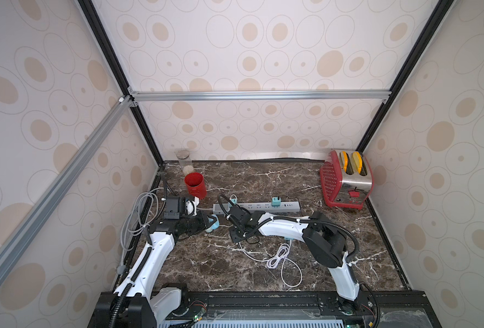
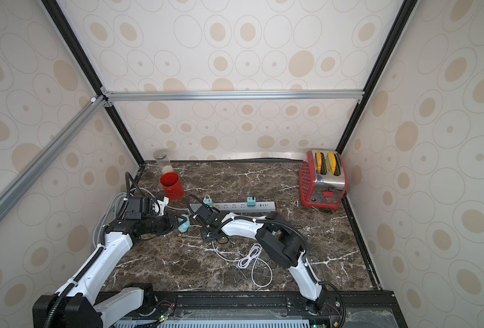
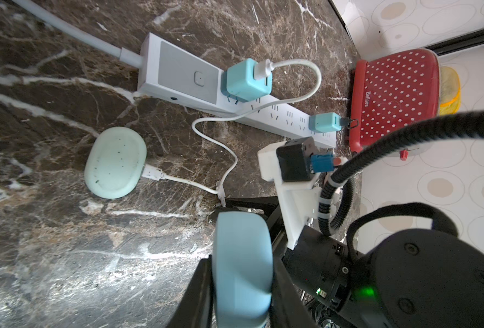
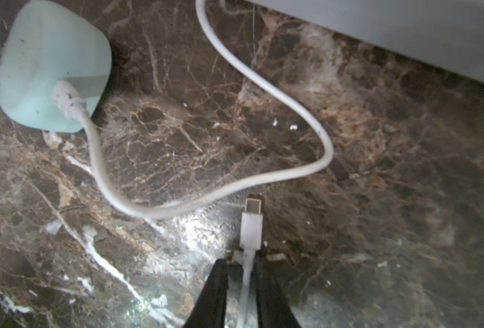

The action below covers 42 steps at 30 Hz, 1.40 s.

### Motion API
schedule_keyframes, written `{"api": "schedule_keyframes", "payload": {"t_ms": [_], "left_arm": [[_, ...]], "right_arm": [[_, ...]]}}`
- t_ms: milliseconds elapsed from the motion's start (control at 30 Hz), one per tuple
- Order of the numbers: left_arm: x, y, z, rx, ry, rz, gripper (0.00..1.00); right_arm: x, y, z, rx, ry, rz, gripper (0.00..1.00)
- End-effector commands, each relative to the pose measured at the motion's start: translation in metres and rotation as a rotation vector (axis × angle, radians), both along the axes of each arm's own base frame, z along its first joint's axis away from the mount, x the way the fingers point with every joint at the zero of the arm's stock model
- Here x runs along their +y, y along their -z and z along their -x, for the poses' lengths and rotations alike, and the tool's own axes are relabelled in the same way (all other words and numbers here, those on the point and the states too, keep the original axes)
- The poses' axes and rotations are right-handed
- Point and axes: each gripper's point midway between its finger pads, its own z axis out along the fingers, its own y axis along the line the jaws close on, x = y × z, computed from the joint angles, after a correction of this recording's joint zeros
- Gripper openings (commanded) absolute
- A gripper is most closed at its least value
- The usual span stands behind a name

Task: Charge the bluetooth headset
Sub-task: Pick up the charging cable from the center of the board.

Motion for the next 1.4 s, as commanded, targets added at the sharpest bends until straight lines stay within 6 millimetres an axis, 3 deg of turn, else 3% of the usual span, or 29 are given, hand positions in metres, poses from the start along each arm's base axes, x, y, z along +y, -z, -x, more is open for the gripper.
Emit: {"api": "schedule_keyframes", "payload": {"t_ms": [0,133,267,433,567,733,933,1233,1367], "left_arm": [[0.005,-0.009,-0.001,-0.033,0.003,-0.016,0.19],[0.010,-0.008,-0.003,-0.029,-0.015,-0.014,0.18],[0.002,-0.021,-0.010,-0.083,0.009,0.046,0.18],[-0.024,-0.049,-0.015,-0.174,0.152,0.195,0.18],[-0.035,-0.063,-0.010,-0.208,0.249,0.241,0.18],[-0.046,-0.068,-0.005,-0.216,0.358,0.305,0.14],[-0.052,-0.079,-0.008,-0.271,0.403,0.340,0.13],[-0.072,-0.083,0.007,-0.267,0.545,0.387,0.12],[-0.078,-0.078,0.012,-0.242,0.575,0.384,0.13]], "right_arm": [[-0.018,0.018,0.001,-0.003,0.029,0.111,0.15],[-0.026,0.013,-0.003,-0.047,0.014,0.137,0.05],[-0.028,-0.029,-0.007,-0.109,-0.098,-0.031,0.00],[-0.047,-0.083,0.010,-0.232,-0.391,-0.168,0.00],[-0.071,-0.113,0.025,-0.247,-0.547,-0.289,0.00],[-0.086,-0.141,0.039,-0.356,-0.745,-0.346,0.00],[-0.085,-0.169,0.036,-0.519,-0.956,-0.376,0.00],[-0.064,-0.194,0.019,-0.564,-0.991,-0.394,0.00],[-0.062,-0.193,0.013,-0.592,-1.002,-0.351,0.00]]}}
